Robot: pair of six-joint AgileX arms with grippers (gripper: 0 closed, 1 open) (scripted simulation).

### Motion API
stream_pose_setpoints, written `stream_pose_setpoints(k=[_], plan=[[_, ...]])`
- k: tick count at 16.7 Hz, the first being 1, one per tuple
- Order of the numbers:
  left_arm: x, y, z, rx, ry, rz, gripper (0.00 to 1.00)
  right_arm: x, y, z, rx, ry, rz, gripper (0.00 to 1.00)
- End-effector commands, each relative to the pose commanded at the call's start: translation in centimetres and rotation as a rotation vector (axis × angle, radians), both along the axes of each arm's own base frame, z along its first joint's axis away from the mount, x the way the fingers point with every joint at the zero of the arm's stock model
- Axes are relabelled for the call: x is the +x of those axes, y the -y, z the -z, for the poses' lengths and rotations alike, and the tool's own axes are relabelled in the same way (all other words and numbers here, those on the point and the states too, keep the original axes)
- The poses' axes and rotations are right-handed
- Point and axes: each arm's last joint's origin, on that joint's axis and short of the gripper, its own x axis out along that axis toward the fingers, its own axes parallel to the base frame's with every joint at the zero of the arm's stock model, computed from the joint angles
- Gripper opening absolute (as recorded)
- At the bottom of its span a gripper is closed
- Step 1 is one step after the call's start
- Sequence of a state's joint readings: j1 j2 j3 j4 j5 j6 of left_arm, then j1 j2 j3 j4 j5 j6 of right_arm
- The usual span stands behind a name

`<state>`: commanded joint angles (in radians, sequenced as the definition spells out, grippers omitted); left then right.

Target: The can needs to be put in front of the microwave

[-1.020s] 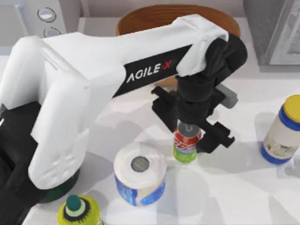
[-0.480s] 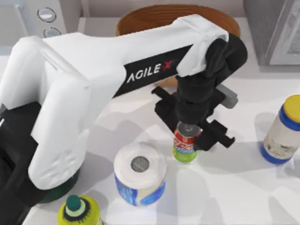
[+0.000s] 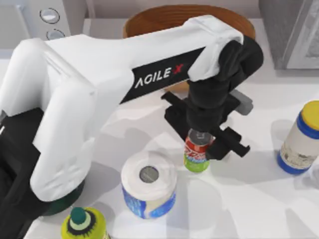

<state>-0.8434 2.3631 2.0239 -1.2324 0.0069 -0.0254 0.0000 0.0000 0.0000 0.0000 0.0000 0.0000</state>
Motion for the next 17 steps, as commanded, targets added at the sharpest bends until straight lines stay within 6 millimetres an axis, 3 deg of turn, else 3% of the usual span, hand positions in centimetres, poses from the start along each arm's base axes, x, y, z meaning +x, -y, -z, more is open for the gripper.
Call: stream_pose_setpoints(k=[6, 12, 15, 17], plan=[[0.0, 0.0, -3.8, 0.001, 0.0, -0.002, 0.0, 0.0, 0.0, 0.0, 0.0, 0.0, 0.0, 1.0], [0.5, -0.5, -4.0, 0.0, 0.001, -0.026, 0.0, 0.0, 0.0, 0.0, 0.0, 0.0, 0.0, 1.0], [3.2, -4.1, -5.3, -0.011, 0.009, -0.189, 0.0, 0.0, 0.0, 0.0, 0.0, 0.0, 0.0, 1.0], [6.0, -8.6, -6.3, -0.018, 0.015, -0.326, 0.0, 0.0, 0.0, 0.0, 0.0, 0.0, 0.0, 1.0]])
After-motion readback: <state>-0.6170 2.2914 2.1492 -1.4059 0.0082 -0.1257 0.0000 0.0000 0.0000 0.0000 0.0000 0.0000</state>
